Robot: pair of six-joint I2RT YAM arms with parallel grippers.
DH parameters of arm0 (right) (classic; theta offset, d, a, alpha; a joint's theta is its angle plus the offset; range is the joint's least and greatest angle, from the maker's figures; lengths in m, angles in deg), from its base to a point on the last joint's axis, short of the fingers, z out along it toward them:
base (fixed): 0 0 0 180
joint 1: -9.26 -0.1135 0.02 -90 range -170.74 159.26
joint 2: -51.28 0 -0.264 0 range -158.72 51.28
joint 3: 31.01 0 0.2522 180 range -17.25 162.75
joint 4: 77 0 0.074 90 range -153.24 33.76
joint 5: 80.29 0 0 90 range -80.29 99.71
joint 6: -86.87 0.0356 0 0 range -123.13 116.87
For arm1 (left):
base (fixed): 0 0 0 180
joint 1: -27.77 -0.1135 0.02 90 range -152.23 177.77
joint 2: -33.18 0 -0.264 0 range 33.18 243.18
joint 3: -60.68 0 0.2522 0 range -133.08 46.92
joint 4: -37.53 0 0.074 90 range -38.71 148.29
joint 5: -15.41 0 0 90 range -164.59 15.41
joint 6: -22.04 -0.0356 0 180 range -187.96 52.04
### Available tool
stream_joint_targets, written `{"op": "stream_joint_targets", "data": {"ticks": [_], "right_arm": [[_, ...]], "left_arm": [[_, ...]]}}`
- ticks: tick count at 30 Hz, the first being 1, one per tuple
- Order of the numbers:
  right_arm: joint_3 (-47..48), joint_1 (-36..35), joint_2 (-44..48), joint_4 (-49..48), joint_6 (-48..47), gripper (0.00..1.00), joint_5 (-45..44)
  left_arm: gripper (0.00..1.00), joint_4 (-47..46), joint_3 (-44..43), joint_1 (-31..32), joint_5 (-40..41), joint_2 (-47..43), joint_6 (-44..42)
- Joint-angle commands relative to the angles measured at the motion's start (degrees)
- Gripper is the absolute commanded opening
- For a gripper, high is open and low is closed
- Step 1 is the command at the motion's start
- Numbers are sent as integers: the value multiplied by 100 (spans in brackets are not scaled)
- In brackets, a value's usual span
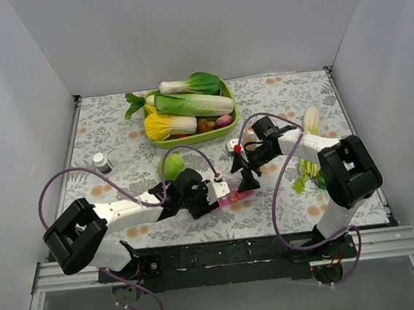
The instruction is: Sort the pills into containers
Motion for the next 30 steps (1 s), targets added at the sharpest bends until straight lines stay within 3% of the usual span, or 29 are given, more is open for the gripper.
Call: {"op": "stream_joint_targets", "data": {"ticks": [1,8,15,30], "right_arm": [[365,-190,-234,111,172,93,120],[479,-533,-559,295,216,92,58],[427,-577,-393,577,-13,78,67],[-48,-612,100,533,285,70,-442]], "left_arm": [[31,23,3,24,-47,-16,59],[27,50,-41,24,-65,89,138],[22,217,-208,24,-4,291,305],[19,542,-489,16,172,661,727]]}}
